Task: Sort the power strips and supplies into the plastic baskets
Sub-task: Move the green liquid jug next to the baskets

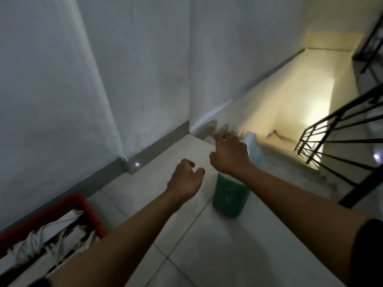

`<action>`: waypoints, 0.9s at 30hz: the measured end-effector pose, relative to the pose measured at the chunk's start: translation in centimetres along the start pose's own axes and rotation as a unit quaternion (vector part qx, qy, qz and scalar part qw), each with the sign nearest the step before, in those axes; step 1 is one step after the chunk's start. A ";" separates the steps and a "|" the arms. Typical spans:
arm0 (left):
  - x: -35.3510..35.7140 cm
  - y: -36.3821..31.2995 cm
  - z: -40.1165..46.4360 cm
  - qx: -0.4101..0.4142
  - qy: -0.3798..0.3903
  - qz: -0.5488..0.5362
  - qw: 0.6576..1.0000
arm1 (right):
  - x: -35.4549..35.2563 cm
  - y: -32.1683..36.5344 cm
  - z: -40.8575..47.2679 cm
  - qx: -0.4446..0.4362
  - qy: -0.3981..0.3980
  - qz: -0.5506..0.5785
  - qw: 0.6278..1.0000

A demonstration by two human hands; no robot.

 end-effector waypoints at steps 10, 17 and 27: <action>8.9 -10.5 3.2 -0.071 0.142 0.071 0.985 | -2.2 -8.2 5.1 -0.054 0.256 -0.104 0.959; 12.7 -10.3 6.2 -0.117 0.166 0.137 0.969 | 1.3 -9.3 8.2 -0.177 0.360 -0.216 0.890; 13.2 -12.3 10.1 0.081 0.216 0.315 0.921 | 6.3 -8.9 9.8 -0.315 0.417 -0.282 0.804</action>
Point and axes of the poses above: each hand's wrist, its own z-axis towards the middle knuckle, its own x-axis out of the palm, y = z × x, the point moved 10 cm from there along z, towards the middle knuckle, and after that the axes turned 4 degrees about -y, right-handed, at the moved point
